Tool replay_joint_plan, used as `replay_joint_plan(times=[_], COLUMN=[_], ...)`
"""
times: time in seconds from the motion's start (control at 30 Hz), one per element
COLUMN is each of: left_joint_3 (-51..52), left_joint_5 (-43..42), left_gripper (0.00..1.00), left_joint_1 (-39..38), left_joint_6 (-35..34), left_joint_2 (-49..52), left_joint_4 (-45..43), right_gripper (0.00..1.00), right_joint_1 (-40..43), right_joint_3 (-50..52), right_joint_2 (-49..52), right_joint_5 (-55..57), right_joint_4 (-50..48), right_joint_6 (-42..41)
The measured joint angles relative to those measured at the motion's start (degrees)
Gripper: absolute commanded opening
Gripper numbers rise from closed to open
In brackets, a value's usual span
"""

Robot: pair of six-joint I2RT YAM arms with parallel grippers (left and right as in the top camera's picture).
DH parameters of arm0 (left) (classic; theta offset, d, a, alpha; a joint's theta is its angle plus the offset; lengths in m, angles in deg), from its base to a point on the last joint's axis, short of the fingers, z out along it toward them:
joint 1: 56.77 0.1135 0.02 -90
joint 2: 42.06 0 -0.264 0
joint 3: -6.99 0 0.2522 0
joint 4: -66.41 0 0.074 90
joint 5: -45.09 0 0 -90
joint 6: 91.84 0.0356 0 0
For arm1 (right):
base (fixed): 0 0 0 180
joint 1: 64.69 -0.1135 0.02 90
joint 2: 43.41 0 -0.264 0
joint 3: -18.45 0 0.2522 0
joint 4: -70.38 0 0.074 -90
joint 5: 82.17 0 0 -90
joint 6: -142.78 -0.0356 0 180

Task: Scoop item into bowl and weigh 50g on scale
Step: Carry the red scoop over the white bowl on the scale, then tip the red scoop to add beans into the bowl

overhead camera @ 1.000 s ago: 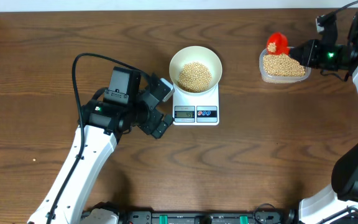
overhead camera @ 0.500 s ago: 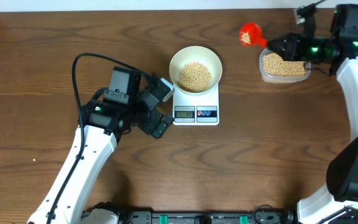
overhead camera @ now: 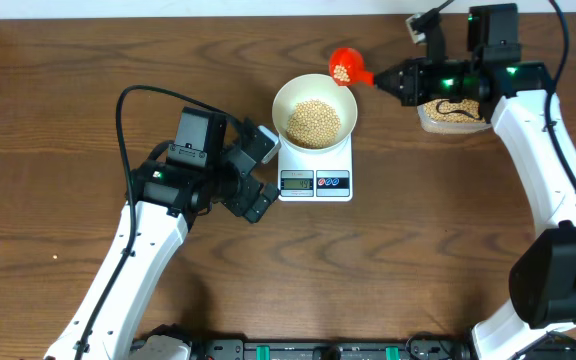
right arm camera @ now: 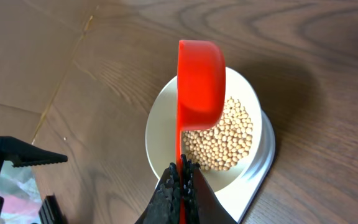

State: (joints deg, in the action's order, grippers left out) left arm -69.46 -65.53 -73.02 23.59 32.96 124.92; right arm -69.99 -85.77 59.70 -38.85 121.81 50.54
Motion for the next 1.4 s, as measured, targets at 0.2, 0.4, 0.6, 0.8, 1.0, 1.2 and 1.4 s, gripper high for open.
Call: replay_joint_plan(times=[0.2, 0.4, 0.6, 0.8, 1.0, 1.2, 1.4], left_joint_3=[0.0, 0.0, 0.0, 0.0, 0.0, 0.0, 0.0], left_joint_5=[0.0, 0.0, 0.0, 0.0, 0.0, 0.0, 0.0], left_gripper=[0.95, 0.95, 0.95, 0.95, 0.95, 0.95, 0.95], left_joint_1=[0.0, 0.0, 0.0, 0.0, 0.0, 0.0, 0.0], left_joint_6=[0.0, 0.0, 0.0, 0.0, 0.0, 0.0, 0.0], left_joint_2=[0.0, 0.0, 0.0, 0.0, 0.0, 0.0, 0.0], left_joint_4=[0.0, 0.0, 0.0, 0.0, 0.0, 0.0, 0.0], right_gripper=[0.01, 0.01, 0.01, 0.01, 0.01, 0.01, 0.01], right_joint_1=[-2.5, -5.8, -8.4, -10.9, -12.2, -13.3, -14.2], right_joint_3=[0.0, 0.0, 0.0, 0.0, 0.0, 0.0, 0.0], right_joint_2=[0.0, 0.0, 0.0, 0.0, 0.0, 0.0, 0.0], right_joint_5=[3.0, 7.3, 11.7, 16.9, 20.7, 24.6, 25.7], right_joint_4=[0.2, 0.2, 0.4, 0.4, 0.4, 0.4, 0.4], right_joint_6=[0.8, 2.1, 2.7, 4.0, 5.0, 7.6, 8.9])
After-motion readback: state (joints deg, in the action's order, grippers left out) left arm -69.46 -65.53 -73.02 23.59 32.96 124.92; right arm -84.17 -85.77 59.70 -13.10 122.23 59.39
